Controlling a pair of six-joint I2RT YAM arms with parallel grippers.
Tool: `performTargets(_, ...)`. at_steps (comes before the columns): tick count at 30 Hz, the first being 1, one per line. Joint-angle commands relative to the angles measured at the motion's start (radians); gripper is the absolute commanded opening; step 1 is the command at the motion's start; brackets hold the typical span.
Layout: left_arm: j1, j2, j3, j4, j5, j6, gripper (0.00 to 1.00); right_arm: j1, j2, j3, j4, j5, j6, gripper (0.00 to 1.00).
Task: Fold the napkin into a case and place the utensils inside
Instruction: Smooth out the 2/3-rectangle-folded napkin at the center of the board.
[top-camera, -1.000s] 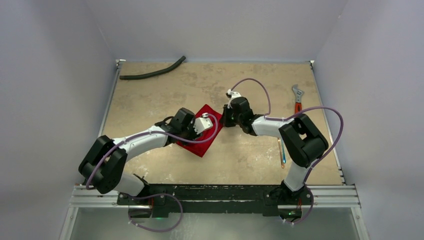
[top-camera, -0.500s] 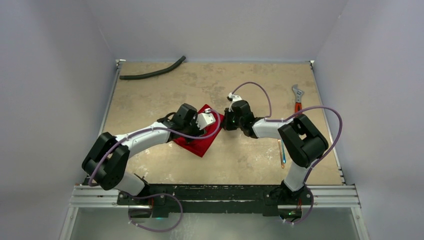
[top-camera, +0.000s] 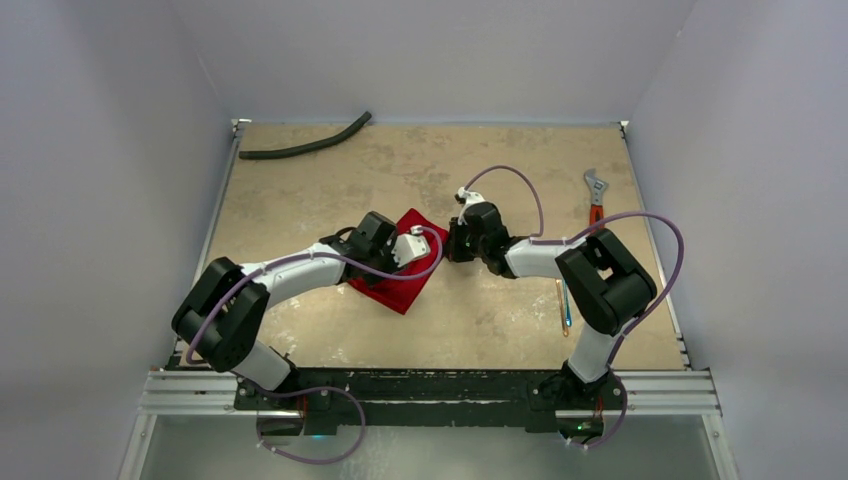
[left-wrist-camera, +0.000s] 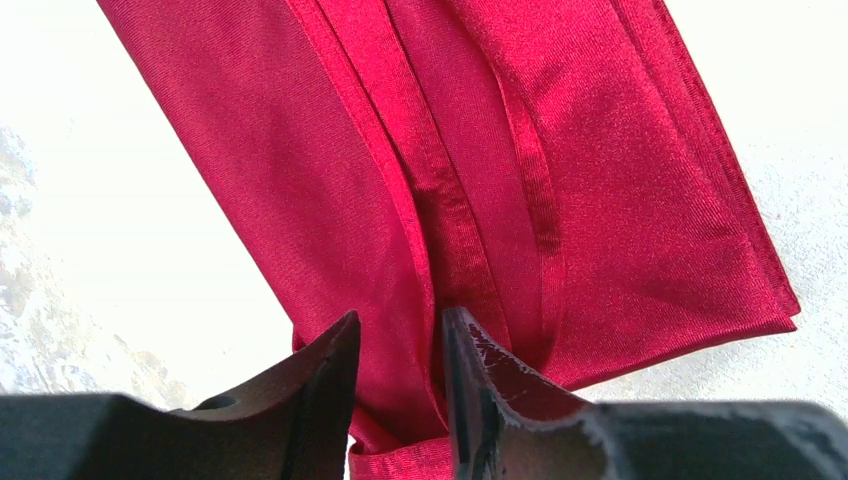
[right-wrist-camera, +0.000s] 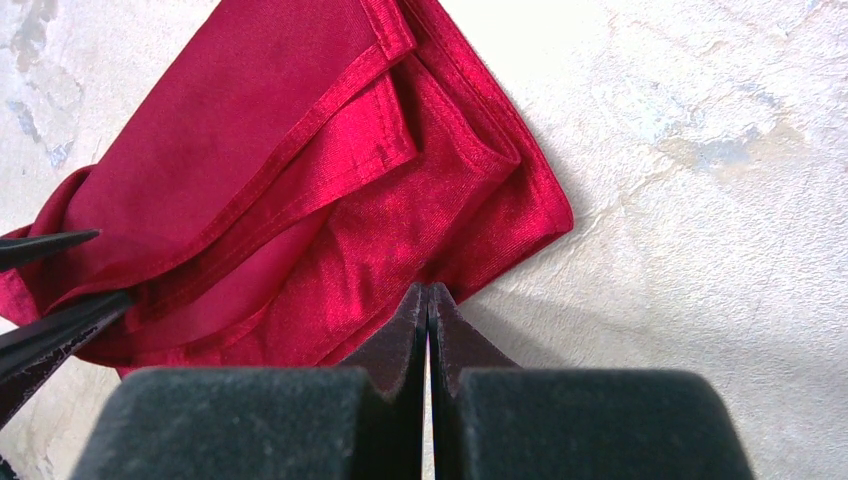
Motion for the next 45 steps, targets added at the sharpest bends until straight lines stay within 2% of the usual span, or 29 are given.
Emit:
performTargets(1,0.004,0.004,0.002,-0.007,0.004,0.012,0.33,0.003,-0.007,-0.016,0.026,0.007,0.013,0.0)
performTargets(10,0.005,-0.005,-0.041,-0.011,-0.002,0.013,0.18,0.003,-0.003,-0.024,0.029,0.012,0.026,0.0)
performTargets(15,0.004,-0.009,-0.043,0.003,-0.027,0.011,0.0,0.005,-0.01,-0.037,0.033,0.015,0.033,0.0)
performTargets(23,-0.025,-0.01,-0.016,-0.033,0.013,0.016,0.0,0.007,-0.008,-0.047,0.027,0.038,0.044,0.0)
performTargets(28,-0.039,-0.022,-0.045,-0.064,0.085,0.088,0.0,0.006,-0.003,-0.039,0.017,0.049,0.049,0.0)
performTargets(39,-0.04,-0.039,-0.071,-0.089,0.131,0.173,0.0,0.01,-0.005,-0.046,-0.006,0.079,0.06,0.0)
performTargets(45,-0.038,-0.051,-0.017,-0.101,0.124,0.151,0.0,0.01,-0.014,-0.047,-0.026,0.093,0.06,0.0)
